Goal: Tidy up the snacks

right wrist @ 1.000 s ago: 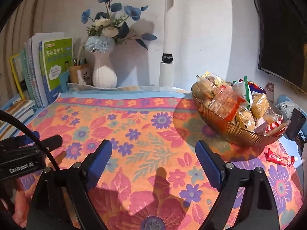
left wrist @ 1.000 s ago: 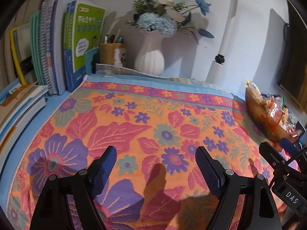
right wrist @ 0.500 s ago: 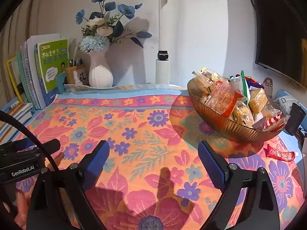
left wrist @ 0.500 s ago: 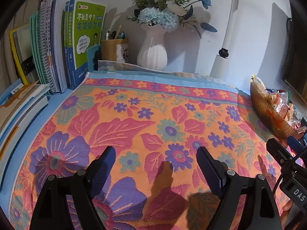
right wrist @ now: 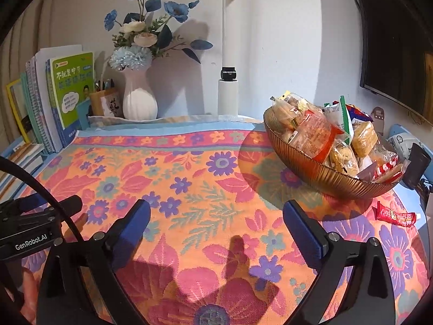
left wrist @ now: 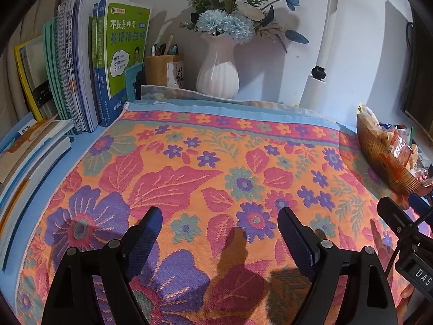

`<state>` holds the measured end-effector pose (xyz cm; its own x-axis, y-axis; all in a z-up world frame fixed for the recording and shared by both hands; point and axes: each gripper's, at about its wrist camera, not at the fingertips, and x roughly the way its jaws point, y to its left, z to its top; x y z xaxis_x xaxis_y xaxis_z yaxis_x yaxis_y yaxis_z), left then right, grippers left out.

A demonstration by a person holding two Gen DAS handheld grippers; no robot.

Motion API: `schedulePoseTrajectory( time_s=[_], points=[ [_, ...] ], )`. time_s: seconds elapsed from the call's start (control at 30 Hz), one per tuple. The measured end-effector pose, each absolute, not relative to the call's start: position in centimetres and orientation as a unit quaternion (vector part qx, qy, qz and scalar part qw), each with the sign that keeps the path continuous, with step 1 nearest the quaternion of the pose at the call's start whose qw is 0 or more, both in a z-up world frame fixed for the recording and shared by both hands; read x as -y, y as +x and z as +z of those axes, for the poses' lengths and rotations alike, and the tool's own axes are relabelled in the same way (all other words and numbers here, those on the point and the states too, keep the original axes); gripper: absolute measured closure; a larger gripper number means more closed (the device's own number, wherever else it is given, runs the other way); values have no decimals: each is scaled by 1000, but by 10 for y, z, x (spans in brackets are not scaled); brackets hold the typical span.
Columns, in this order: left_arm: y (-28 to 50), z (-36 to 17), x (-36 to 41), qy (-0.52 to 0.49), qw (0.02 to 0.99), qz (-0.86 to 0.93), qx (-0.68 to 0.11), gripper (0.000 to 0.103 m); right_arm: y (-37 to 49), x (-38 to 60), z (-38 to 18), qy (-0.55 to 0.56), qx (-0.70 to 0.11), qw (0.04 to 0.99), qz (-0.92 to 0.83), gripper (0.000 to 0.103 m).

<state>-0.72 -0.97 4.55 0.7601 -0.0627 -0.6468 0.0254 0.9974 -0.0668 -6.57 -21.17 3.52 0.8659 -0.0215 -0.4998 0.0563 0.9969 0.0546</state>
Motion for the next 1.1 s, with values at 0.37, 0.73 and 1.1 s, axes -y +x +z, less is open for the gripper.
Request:
schedulePoseTrajectory(
  time_s=[0.37, 0.73, 1.1],
  points=[
    [-10, 47, 14, -5, 941, -11, -337, 18, -64, 212, 34, 33, -263, 964, -20, 3],
    [-10, 47, 12, -4, 941, -10, -338, 18, -63, 213, 33, 34, -266, 963, -20, 3],
    [-12, 49, 6, -14, 945, -12, -325, 18, -62, 215, 33, 34, -267, 963, -19, 3]
  ],
)
